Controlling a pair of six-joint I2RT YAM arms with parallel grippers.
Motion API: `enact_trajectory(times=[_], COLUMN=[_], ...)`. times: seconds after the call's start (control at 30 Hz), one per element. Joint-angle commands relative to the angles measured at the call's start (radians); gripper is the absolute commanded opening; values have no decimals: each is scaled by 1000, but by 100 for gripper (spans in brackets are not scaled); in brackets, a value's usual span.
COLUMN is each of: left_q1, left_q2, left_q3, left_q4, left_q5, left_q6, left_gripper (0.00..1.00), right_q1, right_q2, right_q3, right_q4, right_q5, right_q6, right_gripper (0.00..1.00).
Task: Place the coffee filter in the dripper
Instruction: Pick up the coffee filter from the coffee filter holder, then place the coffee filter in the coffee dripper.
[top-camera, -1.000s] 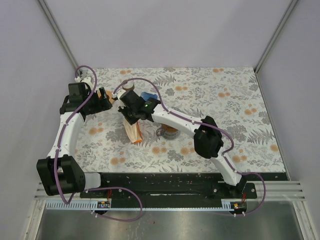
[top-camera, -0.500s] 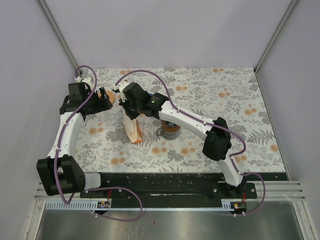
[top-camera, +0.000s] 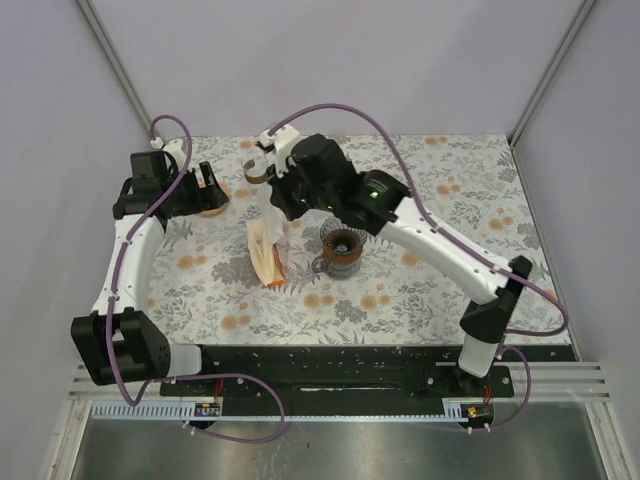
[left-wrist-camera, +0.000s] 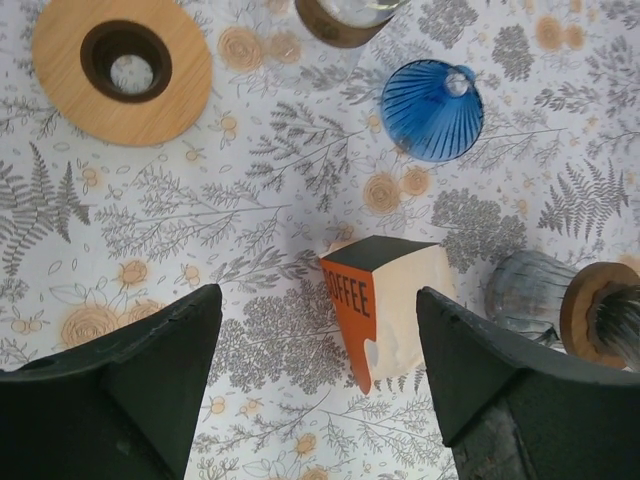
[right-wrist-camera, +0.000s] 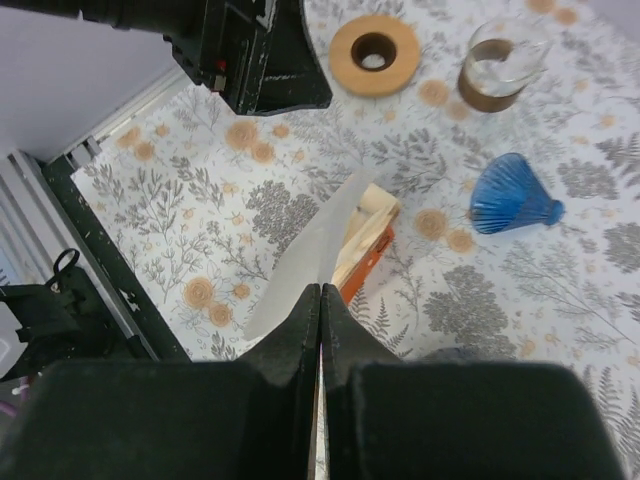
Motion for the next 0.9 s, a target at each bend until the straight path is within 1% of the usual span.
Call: enact_trajectory(times=[0.0,0.07,0.13,0.27,0.37,0.43,0.5,0.53,0.57,0.67,0.73,0.87], left_q1=[-39,-88,-157,-310,-473,-580,-709,-741,-816,-964,-1033,-1104], left_q2=[-10,-19,-28,-48,-54,-30,21,45,70,145,187,239], left_q3=[85,114,150,235,314,381,476,507,542,630,662,667], left_q4=[-6,-11,-18,-34,-43,-69,-101,-107,-116,-140,-138,-118], left_q5=[38,16,-23,-89,-159,-195,-239,-274,-308,-409,-460,-552], left_q6=[29,41,67,119,184,213,231,243,262,308,328,345], left_gripper=[82,84,87,99,99,99,99,99,99,99,99,99], right_q1=[-27,-55,-99,-185,-225,-250,-268,-271,-277,-293,-301,-305], right_q2=[-155,-216,-275,-388,-442,-462,-471,-473,-476,-481,-485,-485], right_q3=[-63,-114,-171,-272,-326,-344,-354,-357,-361,-373,-384,-390], right_q4=[-58,-62,-70,-81,-100,-113,-133,-140,-150,-160,-157,-157], right_q5=[102,130,116,91,114,127,139,145,154,176,176,182], right_q6=[6,23,54,114,141,161,178,183,193,218,233,252], right_gripper=[0,0,0,0,0,0,0,0,0,0,0,0])
